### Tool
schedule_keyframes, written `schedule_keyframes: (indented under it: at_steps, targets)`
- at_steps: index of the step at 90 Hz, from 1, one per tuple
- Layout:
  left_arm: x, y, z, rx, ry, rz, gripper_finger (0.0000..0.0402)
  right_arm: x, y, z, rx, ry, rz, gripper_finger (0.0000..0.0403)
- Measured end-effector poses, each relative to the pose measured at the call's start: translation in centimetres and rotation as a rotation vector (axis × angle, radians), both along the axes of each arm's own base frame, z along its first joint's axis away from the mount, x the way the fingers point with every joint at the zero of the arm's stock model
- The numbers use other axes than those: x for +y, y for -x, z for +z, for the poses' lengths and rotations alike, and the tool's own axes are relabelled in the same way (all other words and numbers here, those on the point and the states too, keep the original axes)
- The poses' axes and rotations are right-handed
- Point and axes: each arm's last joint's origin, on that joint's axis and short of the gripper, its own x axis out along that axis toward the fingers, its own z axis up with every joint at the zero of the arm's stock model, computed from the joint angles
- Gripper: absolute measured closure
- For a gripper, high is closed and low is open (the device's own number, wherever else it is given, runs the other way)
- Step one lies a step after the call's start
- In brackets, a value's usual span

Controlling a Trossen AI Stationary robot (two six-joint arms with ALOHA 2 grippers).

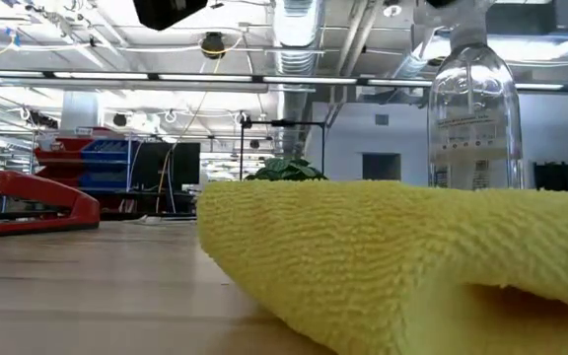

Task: Apply microfiber cloth
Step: Wipe the back of the cellphone using the microfiber cloth

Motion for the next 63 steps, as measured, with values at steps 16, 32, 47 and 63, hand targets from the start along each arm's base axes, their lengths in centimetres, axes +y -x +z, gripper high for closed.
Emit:
schedule_keyframes:
  at_steps: [16,32,47,63]
  targets:
    - [0.0,0.0,0.0,-0.001,-0.018,-0.005,0.0394,-1.1,-0.8,0.1,-0.003,-0.017,0.029,0.0203]
    - [0.1,0.0,0.0,-0.001,-0.021,-0.006,0.0368,-0.7,-0.6,0.0,0.004,-0.017,0.065,0.0364]
    - [0.3,0.0,-0.5,0.038,-0.076,-0.027,0.0332,-0.8,0.3,0.9,0.109,0.005,0.063,0.0385]
    - [0.4,0.3,-1.2,0.106,-0.106,-0.027,0.0307,-1.6,2.6,2.2,0.254,0.065,0.062,0.0391]
